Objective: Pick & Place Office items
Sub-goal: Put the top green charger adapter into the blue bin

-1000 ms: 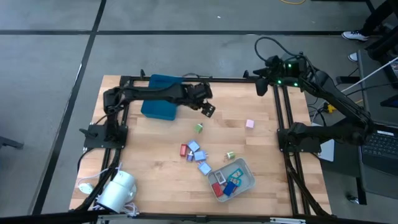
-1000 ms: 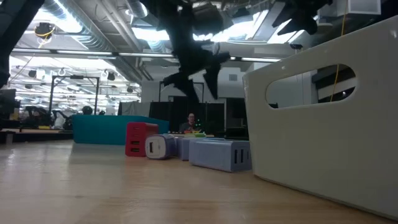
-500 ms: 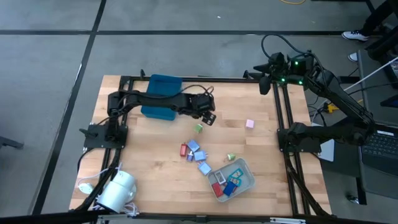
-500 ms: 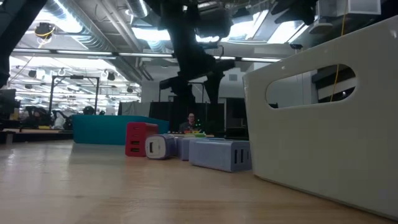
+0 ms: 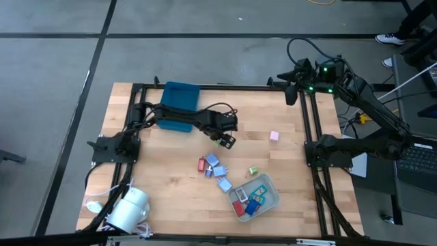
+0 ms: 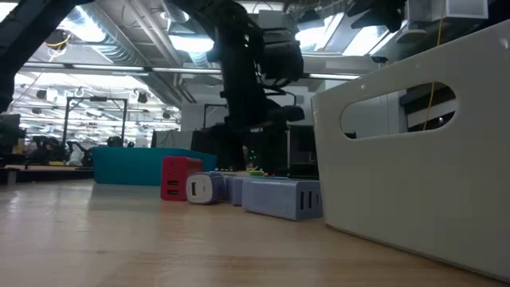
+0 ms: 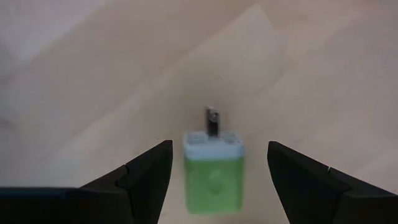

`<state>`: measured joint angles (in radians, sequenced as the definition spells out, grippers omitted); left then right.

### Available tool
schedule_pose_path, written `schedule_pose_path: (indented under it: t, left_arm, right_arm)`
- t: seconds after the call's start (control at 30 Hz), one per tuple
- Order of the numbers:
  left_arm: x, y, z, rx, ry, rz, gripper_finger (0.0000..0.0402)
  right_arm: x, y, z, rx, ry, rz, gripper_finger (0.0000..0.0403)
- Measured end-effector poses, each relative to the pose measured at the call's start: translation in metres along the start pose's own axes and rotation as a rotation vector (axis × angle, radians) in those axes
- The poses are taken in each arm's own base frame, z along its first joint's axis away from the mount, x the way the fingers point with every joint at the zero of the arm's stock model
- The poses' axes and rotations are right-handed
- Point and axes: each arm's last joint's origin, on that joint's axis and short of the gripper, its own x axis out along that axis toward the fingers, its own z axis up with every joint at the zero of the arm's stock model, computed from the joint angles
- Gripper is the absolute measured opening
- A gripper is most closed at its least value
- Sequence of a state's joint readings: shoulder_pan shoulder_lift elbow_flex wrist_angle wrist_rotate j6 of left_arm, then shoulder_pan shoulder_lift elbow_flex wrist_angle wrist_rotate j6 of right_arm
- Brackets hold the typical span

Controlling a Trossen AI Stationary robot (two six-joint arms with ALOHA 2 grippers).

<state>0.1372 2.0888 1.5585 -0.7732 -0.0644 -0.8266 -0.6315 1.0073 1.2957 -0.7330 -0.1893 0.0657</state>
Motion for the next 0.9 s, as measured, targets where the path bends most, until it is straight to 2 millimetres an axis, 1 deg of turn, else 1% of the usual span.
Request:
schedule_pose_path:
  t: [0.13, 0.23, 0.37, 0.43, 0.57, 0.67, 0.83, 0.9]
  left_arm:
    - [-0.001, -0.001, -0.003, -0.026, 0.005, 0.005, 0.0256]
    - [0.0, 0.001, -0.005, -0.035, 0.047, 0.013, 0.0256]
    - [0.013, 0.0, -0.01, -0.036, 0.085, 0.032, 0.0256]
    - [0.017, -0.003, -0.009, -0.042, 0.081, 0.009, 0.0255]
    - [0.025, -0.003, -0.01, -0.047, 0.129, 0.0, 0.025]
    - [0.027, -0.003, -0.012, -0.031, 0.119, 0.024, 0.0226]
    - [0.023, 0.0, -0.008, -0.018, 0.127, 0.012, 0.0143]
    - [0.021, -0.001, -0.006, -0.004, 0.129, 0.002, 0.0143]
  right_arm:
    - [0.0, 0.001, 0.0, -0.003, 0.001, 0.016, 0.0204]
    - [0.001, 0.001, 0.0, -0.004, 0.003, 0.025, 0.0204]
    - [0.001, 0.001, 0.0, -0.006, 0.005, 0.032, 0.0204]
    - [0.001, 0.001, 0.0, -0.006, 0.006, 0.032, 0.0204]
    - [0.001, 0.001, 0.0, -0.006, 0.005, 0.032, 0.0204]
    - [0.001, 0.001, 0.0, -0.005, 0.005, 0.031, 0.0204]
    - [0.001, 0.0, 0.0, -0.006, 0.004, 0.009, 0.0204]
    - [0.001, 0.0, 0.0, -0.007, -0.001, 0.009, 0.0204]
